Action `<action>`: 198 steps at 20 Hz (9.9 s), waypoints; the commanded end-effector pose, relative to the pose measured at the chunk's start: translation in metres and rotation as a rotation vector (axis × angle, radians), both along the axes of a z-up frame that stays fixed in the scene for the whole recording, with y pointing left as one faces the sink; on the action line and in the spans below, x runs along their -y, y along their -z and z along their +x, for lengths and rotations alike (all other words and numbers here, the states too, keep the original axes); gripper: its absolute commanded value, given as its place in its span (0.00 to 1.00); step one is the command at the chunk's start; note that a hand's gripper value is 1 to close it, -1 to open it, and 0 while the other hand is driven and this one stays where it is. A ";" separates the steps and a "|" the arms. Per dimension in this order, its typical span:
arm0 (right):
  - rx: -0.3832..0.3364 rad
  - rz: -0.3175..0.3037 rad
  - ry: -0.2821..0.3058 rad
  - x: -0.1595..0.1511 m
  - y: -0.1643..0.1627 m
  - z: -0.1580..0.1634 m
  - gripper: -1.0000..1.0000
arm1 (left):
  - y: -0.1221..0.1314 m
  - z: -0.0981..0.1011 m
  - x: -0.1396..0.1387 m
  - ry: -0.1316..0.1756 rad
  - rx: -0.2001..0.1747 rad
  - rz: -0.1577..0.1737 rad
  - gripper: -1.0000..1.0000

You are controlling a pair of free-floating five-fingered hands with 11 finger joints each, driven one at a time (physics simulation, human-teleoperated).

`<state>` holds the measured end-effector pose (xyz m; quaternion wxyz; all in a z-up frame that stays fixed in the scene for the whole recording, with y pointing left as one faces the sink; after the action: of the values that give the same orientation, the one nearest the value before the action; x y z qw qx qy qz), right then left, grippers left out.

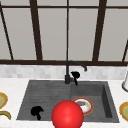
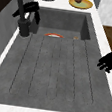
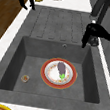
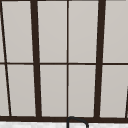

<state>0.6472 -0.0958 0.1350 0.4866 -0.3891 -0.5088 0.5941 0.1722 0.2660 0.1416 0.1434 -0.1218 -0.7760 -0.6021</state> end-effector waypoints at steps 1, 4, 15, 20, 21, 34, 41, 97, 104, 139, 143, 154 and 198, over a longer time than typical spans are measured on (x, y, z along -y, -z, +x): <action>-0.067 0.000 0.018 0.000 0.024 0.023 0.00 | 0.000 0.000 0.000 0.000 0.000 0.000 0.50; -0.036 -0.032 0.039 -0.019 0.028 0.017 1.00 | 0.000 0.000 0.000 0.000 0.000 0.000 0.50; 0.162 -0.102 0.129 -0.006 0.021 -0.012 1.00 | 0.000 0.000 0.000 0.000 0.000 0.000 0.50; 0.238 -0.108 0.101 0.004 0.030 -0.017 1.00 | 0.000 0.000 0.000 0.000 0.000 0.000 0.50; 0.259 -0.107 0.099 0.005 0.032 -0.018 1.00 | 0.000 0.000 0.000 0.000 0.000 0.000 0.50; 0.283 -0.081 0.135 -0.006 0.025 -0.015 1.00 | 0.000 0.000 0.000 0.000 0.000 0.000 0.50; 0.294 -0.080 0.125 -0.003 0.028 -0.013 1.00 | 0.000 0.000 0.000 0.000 0.000 0.000 0.50; 0.344 -0.122 0.076 0.027 0.009 -0.016 0.00 | 0.000 0.000 0.000 0.000 0.000 0.000 0.50; 0.326 -0.082 0.054 0.062 -0.007 -0.037 0.00 | 0.000 0.000 0.000 0.000 0.000 0.000 0.50; 0.231 -0.037 0.234 0.159 0.031 -0.160 0.00 | 0.000 0.000 0.000 0.000 0.000 0.000 0.50; 0.221 -0.020 0.240 0.170 0.034 -0.163 0.00 | 0.000 0.000 0.000 0.000 0.000 0.000 0.50; 0.250 -0.076 0.238 0.173 0.033 -0.166 0.00 | 0.000 0.000 0.000 0.000 0.000 0.000 0.50; -0.437 -0.007 0.233 0.261 -0.096 -0.285 0.00 | 0.000 0.000 0.000 0.000 0.000 0.000 0.50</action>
<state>0.3763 -0.3427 0.2241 0.6299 -0.3297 -0.3405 0.6153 0.1722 0.2660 0.1416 0.1434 -0.1218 -0.7760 -0.6021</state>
